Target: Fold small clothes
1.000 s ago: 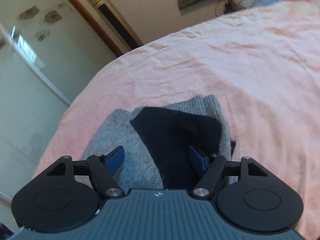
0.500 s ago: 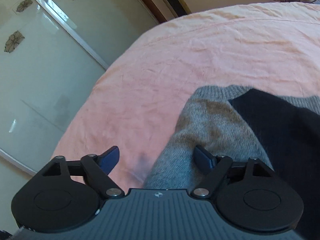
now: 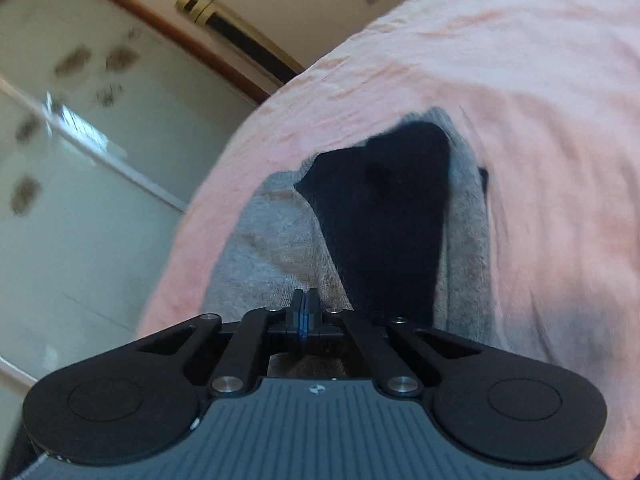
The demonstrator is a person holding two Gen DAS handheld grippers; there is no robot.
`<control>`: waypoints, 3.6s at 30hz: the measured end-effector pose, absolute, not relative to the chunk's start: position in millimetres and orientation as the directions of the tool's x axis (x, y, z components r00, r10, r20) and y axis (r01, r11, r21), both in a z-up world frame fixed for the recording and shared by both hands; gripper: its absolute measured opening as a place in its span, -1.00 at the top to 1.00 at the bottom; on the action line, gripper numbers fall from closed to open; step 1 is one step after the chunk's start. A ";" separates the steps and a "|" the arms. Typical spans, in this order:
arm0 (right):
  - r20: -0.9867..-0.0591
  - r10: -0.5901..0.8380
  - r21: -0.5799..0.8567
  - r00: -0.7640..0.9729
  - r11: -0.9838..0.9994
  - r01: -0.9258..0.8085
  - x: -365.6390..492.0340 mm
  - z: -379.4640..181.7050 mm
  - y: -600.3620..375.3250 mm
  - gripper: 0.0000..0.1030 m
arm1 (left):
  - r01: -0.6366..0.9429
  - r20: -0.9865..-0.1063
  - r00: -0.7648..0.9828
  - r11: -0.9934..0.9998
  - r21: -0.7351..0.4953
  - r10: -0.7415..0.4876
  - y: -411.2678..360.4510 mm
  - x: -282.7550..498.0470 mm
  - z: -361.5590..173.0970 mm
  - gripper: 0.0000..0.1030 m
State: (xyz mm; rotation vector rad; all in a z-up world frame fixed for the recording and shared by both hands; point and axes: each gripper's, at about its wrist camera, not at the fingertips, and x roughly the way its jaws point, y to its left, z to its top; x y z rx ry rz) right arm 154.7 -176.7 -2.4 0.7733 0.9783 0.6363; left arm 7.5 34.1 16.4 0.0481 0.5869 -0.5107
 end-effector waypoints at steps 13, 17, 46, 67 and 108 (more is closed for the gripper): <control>-0.560 0.642 0.622 0.524 0.743 -0.247 80.3 48.4 -198.8 -0.20 | 0.342 -0.473 0.742 0.875 -0.343 -0.476 90.5 -11.1 40.8 -0.63; -0.588 0.646 0.634 0.487 0.742 -0.219 54.7 47.1 -219.5 -0.74 | 0.147 -0.510 0.698 0.797 -0.586 -0.504 140.7 6.2 21.9 -0.63; -0.515 0.637 0.600 0.574 0.746 -0.289 53.4 83.8 -206.4 -0.58 | 0.409 -0.454 0.760 0.885 -0.221 -0.464 97.5 -44.9 90.2 -0.39; -0.645 0.537 0.356 0.544 0.841 -0.408 106.0 66.8 -107.9 -0.96 | 0.464 -0.572 0.669 0.868 -0.177 -0.475 43.6 -15.0 11.8 -0.68; -0.526 0.801 0.804 0.287 0.578 -0.140 49.4 4.8 -216.9 0.12 | 0.016 -0.503 0.414 0.558 -0.830 -0.759 137.3 23.5 -24.1 0.68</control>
